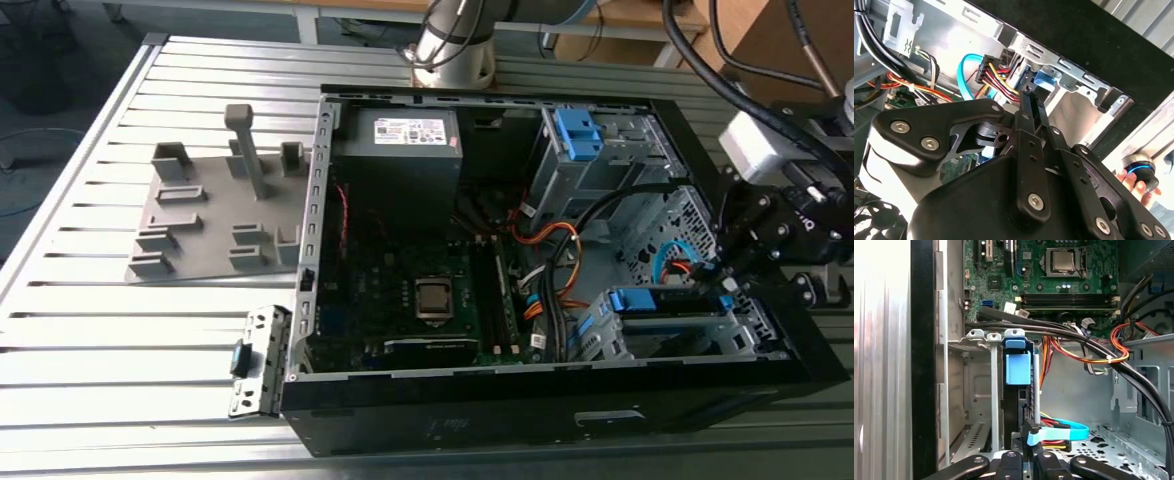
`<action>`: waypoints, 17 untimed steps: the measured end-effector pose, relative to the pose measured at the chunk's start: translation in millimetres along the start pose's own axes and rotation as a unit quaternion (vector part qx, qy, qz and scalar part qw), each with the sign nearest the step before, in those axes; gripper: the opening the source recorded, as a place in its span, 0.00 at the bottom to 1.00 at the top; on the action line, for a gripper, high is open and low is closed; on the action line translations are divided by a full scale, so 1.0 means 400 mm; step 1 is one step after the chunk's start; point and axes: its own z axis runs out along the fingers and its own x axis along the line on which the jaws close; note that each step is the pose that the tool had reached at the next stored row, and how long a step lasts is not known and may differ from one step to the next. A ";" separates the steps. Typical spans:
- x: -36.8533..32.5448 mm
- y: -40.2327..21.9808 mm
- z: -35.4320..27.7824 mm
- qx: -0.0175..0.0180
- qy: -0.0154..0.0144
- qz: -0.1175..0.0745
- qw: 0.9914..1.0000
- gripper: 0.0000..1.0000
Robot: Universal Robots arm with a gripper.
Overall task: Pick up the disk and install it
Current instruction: 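Insert the first disk wire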
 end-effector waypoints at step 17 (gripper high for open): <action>-0.002 0.004 0.015 0.000 -0.004 -0.001 1.000 0.18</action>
